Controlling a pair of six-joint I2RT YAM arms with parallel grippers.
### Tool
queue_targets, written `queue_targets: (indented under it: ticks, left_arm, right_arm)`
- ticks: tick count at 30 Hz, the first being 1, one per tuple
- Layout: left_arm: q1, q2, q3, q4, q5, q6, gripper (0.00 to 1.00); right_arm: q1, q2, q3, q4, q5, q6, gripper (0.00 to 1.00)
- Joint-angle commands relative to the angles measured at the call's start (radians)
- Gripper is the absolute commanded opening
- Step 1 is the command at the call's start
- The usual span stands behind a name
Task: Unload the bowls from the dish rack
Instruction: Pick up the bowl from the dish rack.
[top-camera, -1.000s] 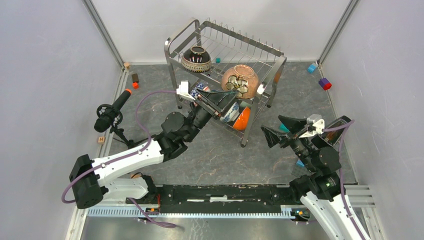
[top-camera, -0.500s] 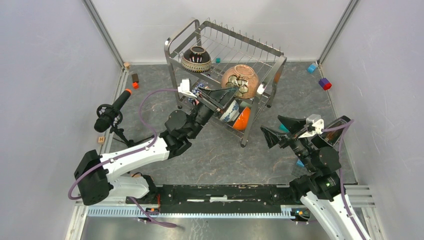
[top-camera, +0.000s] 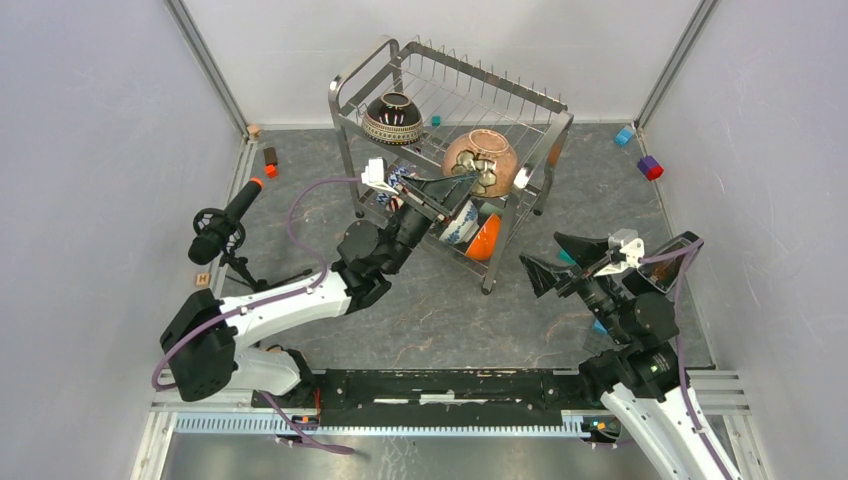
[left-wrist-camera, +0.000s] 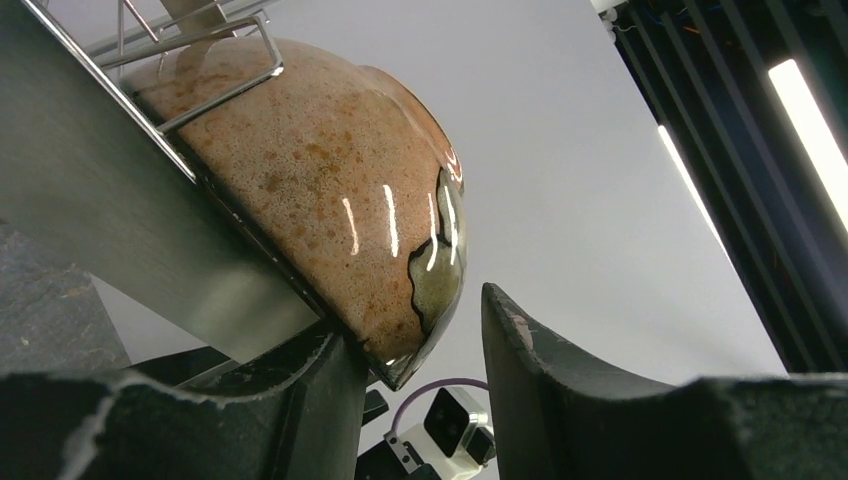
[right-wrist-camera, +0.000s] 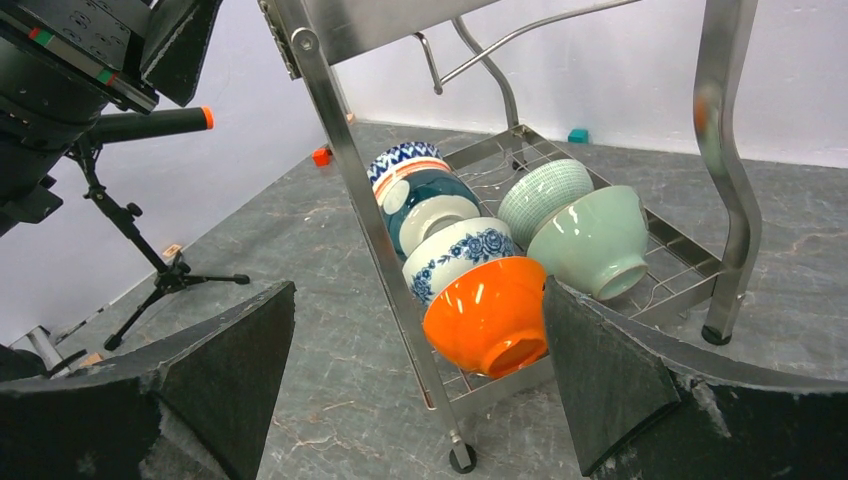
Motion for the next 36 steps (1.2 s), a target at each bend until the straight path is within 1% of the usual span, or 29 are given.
queue_targets:
  ticks: [1,9,13,24,29,36]
  left_arm:
    - [0.013,0.022,0.001,0.147,0.021,-0.009,0.5]
    - [0.024,0.075,0.002,0.246,0.057,-0.029,0.42]
    - [0.025,0.101,0.007,0.289,0.068,-0.03,0.37]
    - [0.025,0.152,0.063,0.341,0.101,-0.029,0.16]
    - [0.026,0.17,0.095,0.355,0.109,-0.026,0.02]
    - [0.026,0.182,0.137,0.359,0.108,-0.005,0.02]
  right_arm:
    - [0.005,-0.007,-0.009,0.016,0.015,-0.019,0.98]
    - [0.006,-0.008,-0.012,0.006,0.025,-0.028,0.98]
    - [0.006,-0.01,-0.014,0.003,0.03,-0.033,0.98]
    - [0.011,-0.005,-0.008,0.004,0.041,-0.044,0.98]
    - [0.015,-0.002,0.003,-0.029,0.049,-0.051,0.98]
    - [0.022,0.003,0.016,-0.04,0.06,-0.062,0.98]
